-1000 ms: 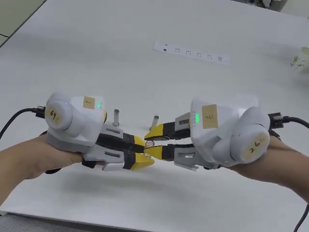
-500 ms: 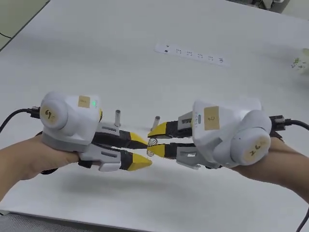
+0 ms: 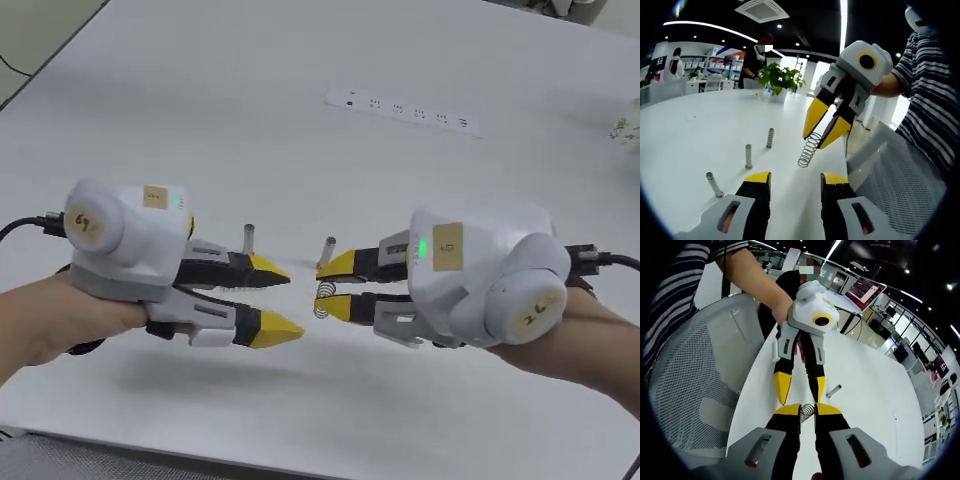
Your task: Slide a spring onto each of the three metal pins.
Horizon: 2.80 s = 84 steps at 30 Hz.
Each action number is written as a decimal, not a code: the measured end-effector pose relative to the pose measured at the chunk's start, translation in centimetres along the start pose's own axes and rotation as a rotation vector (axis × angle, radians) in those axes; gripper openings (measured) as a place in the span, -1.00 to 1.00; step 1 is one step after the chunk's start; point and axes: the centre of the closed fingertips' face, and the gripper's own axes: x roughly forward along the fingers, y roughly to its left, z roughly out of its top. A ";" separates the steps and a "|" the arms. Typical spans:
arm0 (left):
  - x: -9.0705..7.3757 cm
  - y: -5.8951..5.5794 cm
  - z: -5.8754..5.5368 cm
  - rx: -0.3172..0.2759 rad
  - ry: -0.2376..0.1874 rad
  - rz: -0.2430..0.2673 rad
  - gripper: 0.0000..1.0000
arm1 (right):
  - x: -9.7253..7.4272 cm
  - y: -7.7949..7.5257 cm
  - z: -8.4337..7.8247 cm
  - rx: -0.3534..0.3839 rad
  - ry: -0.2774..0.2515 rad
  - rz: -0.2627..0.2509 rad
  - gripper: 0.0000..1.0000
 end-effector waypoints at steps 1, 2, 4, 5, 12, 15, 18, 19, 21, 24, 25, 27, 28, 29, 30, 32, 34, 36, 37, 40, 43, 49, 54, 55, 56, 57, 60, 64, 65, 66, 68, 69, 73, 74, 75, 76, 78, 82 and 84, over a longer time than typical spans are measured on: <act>-0.2 0.1 -0.1 -0.004 0.001 0.005 -0.30 | 0.0 -0.1 0.0 0.001 0.000 -0.004 -0.86; -0.3 0.1 -0.1 -0.004 0.001 0.010 -0.28 | 0.0 -0.2 0.0 0.001 0.001 -0.007 -0.86; -0.6 0.3 -0.3 -0.007 0.007 0.020 -0.25 | -0.1 -0.4 -0.1 0.003 0.000 -0.014 -0.86; -0.7 0.5 -0.4 -0.008 0.007 0.025 -0.24 | -0.1 -0.6 -0.1 0.007 -0.001 -0.017 -0.86; -2.0 1.8 -1.3 -0.028 0.011 0.089 0.08 | -0.1 -1.2 -0.5 0.020 0.003 -0.037 -0.86; -2.5 2.1 -1.5 -0.032 0.014 0.105 0.14 | 0.0 -1.3 -0.8 0.028 0.003 -0.042 -0.86; -3.0 2.3 -1.8 -0.040 0.026 0.107 0.18 | 0.0 -1.4 -1.0 0.034 0.008 -0.047 -0.86; -3.3 2.5 -2.2 -0.017 0.054 0.109 0.21 | -0.1 -1.5 -1.0 0.034 0.007 -0.050 -0.86; -3.8 2.6 -2.6 -0.011 0.077 0.108 0.28 | -0.1 -1.6 -1.2 0.040 0.008 -0.054 -0.86; -4.6 3.1 -2.9 -0.021 0.072 0.125 0.41 | -0.1 -2.0 -1.6 0.054 0.010 -0.071 -0.86; -4.8 3.2 -2.9 -0.024 0.068 0.131 0.44 | -0.1 -2.1 -1.7 0.058 0.010 -0.073 -0.86; -5.1 3.2 -2.9 -0.028 0.053 0.135 0.59 | -0.1 -2.2 -1.7 0.060 0.012 -0.079 -0.86; -5.1 3.1 -2.9 -0.036 0.047 0.135 0.66 | -0.1 -2.2 -1.7 0.061 0.011 -0.081 -0.86; -5.2 3.0 -2.9 -0.032 0.043 0.134 0.74 | -0.1 -2.2 -1.7 0.063 0.010 -0.081 -0.86; -5.2 2.9 -2.9 -0.029 0.042 0.133 0.79 | 0.0 -2.2 -1.8 0.065 0.010 -0.082 -0.86; -5.3 2.9 -3.1 -0.030 0.047 0.136 0.91 | 0.1 -2.3 -2.0 0.067 0.014 -0.091 -0.86; -5.4 3.1 -3.1 -0.031 0.044 0.149 0.96 | 0.1 -2.4 -2.1 0.069 0.016 -0.096 -0.86; -5.6 3.3 -3.0 -0.040 0.028 0.160 0.96 | 0.2 -2.4 -2.2 0.071 0.017 -0.101 -0.86; -5.7 3.3 -2.9 -0.049 0.024 0.166 0.96 | 0.2 -2.4 -2.2 0.072 0.017 -0.103 -0.86; -5.9 3.4 -2.8 -0.052 0.014 0.171 0.97 | 0.3 -2.6 -2.3 0.077 0.015 -0.117 -0.85; -6.2 3.6 -2.5 -0.050 0.005 0.182 0.97 | 0.4 -2.8 -2.4 0.090 0.016 -0.127 -0.85; -6.9 4.3 -2.3 -0.067 -0.024 0.202 0.97 | 0.7 -3.0 -2.8 0.111 0.023 -0.130 -0.85; -7.1 4.6 -2.3 -0.071 -0.031 0.209 0.97 | 0.8 -3.9 -2.8 0.125 0.027 -0.145 -0.85; -7.2 4.6 -2.2 -0.072 -0.035 0.210 0.97 | 0.8 -4.2 -2.7 0.126 0.027 -0.153 -0.85; -7.2 4.6 -2.1 -0.073 -0.041 0.210 0.97 | 0.7 -4.6 -2.7 0.129 0.028 -0.162 -0.85; -7.3 4.7 -1.9 -0.075 -0.048 0.216 0.97 | 0.7 -5.0 -2.7 0.132 0.028 -0.169 -0.85; -7.5 4.9 -1.7 -0.076 -0.062 0.222 0.97 | 0.6 -6.2 -2.9 0.157 0.035 -0.198 -0.85; -7.6 4.9 -1.7 -0.077 -0.065 0.216 0.97 | 0.6 -7.3 -3.2 0.184 0.034 -0.226 -0.85; -7.7 4.9 -1.6 -0.076 -0.067 0.215 0.97 | 0.7 -7.5 -3.2 0.185 0.036 -0.230 -0.85; -7.7 4.8 -1.5 -0.074 -0.071 0.214 0.97 | 0.7 -7.6 -3.3 0.188 0.038 -0.235 -0.85; -7.7 4.6 -1.2 -0.073 -0.079 0.205 0.97 | 0.8 -7.9 -3.6 0.197 0.045 -0.247 -0.85; -7.7 4.6 -1.2 -0.069 -0.080 0.201 0.97 | 0.7 -8.1 -3.7 0.203 0.046 -0.258 -0.85; -7.7 4.7 -1.2 -0.063 -0.072 0.203 0.97 | 0.6 -8.7 -3.8 0.222 0.041 -0.275 -0.85; -7.8 4.8 -1.2 -0.065 -0.076 0.209 0.97 | 0.7 -8.8 -3.9 0.241 0.038 -0.275 -0.85; -7.8 4.9 -1.1 -0.065 -0.081 0.212 0.97 | 0.7 -9.0 -3.9 0.241 0.038 -0.276 -0.85; -7.8 4.9 -0.9 -0.062 -0.085 0.211 0.97 | 0.7 -9.2 -4.0 0.239 0.040 -0.283 -0.85; -7.8 4.8 -0.9 -0.058 -0.084 0.207 0.97 | 0.7 -9.6 -4.1 0.259 0.036 -0.287 -0.85; -7.9 4.8 -1.0 -0.054 -0.080 0.203 0.96 | 0.8 -10.0 -4.1 0.303 0.021 -0.293 -0.85; -7.9 4.8 -1.1 -0.053 -0.077 0.202 0.95 | 1.0 -10.0 -4.2 0.304 0.026 -0.293 -0.85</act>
